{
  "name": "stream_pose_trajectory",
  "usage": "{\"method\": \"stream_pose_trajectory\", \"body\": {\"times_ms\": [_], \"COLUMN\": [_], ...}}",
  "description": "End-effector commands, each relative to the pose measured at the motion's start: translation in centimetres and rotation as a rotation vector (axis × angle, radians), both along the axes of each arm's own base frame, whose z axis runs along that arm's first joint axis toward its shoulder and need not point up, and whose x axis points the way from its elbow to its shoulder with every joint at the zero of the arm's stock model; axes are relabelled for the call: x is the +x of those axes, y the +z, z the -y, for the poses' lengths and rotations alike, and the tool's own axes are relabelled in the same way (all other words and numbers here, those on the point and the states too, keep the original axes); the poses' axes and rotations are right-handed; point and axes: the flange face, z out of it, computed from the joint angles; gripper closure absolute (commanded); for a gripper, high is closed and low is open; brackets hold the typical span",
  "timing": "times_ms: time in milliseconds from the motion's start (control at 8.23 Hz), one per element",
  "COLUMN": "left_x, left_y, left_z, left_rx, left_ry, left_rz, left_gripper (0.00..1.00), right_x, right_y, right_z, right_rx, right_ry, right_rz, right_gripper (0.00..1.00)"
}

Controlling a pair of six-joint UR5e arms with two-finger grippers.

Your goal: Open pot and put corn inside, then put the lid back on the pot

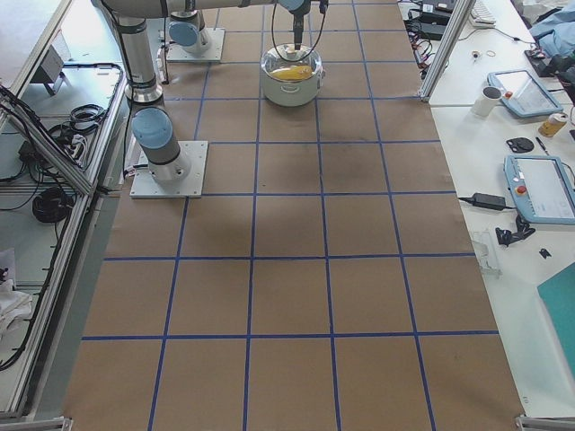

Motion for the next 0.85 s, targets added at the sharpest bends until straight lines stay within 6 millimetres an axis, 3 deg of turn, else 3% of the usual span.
{"method": "stream_pose_trajectory", "body": {"times_ms": [0,243,365,729], "left_x": [0.0,0.0,0.0,0.0], "left_y": [-0.2,-0.3,-0.5,-0.6], "left_z": [0.0,0.0,0.0,0.1], "left_rx": [0.002,0.005,0.008,0.008], "left_ry": [0.042,0.042,0.042,0.094], "left_rz": [0.000,0.002,0.002,0.002], "left_gripper": [0.00,0.00,0.00,0.00], "right_x": [-10.3,-17.0,-19.2,-19.6], "right_y": [7.7,9.3,10.5,11.0], "right_z": [-1.9,-1.5,-1.8,-1.7], "right_rx": [-0.014,0.006,-0.019,-0.054], "right_ry": [-0.030,-0.012,-0.028,-0.050], "right_rz": [-0.010,-0.022,-0.021,-0.017], "right_gripper": [0.00,0.00,0.00,0.00]}}
